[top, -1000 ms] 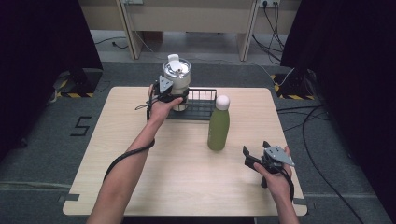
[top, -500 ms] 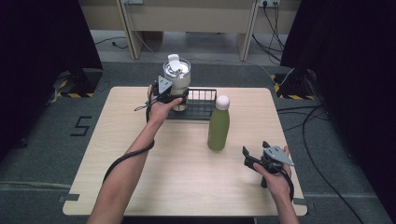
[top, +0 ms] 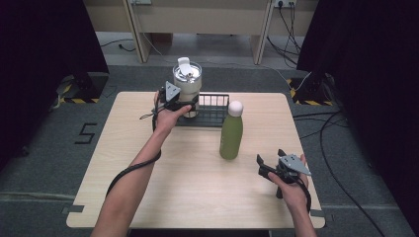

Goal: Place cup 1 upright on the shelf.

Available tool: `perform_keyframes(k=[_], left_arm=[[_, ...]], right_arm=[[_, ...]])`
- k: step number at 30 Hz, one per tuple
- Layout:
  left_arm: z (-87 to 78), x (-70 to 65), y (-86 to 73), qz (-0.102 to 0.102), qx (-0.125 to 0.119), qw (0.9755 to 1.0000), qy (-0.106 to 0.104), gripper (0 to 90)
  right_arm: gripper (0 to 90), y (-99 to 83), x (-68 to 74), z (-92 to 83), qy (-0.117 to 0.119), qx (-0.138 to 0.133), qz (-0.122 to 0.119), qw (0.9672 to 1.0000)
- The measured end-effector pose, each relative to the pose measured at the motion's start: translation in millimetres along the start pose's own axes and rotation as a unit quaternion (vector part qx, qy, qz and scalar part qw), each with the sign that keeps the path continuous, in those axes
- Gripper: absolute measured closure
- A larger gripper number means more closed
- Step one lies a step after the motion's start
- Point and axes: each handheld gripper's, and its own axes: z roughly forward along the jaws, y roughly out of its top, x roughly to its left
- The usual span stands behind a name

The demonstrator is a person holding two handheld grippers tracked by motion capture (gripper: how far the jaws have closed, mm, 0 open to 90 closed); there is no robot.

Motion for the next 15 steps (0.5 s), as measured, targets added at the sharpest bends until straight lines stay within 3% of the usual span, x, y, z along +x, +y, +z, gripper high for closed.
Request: perform_keyframes(k=[8,15], left_arm=[[-9.2,0.9,-0.9,0.003,0.003,1.0,-0.005,4.0],[-18.3,2.3,-3.8,0.008,0.006,0.9999,-0.008,14.2]], right_arm=[[14.4,1.3,1.1,-0.4,0.003,-0.003,0.003,1.0],[14.3,2.2,2.3,-0.4,0.008,-0.005,0.007,0.9999]])
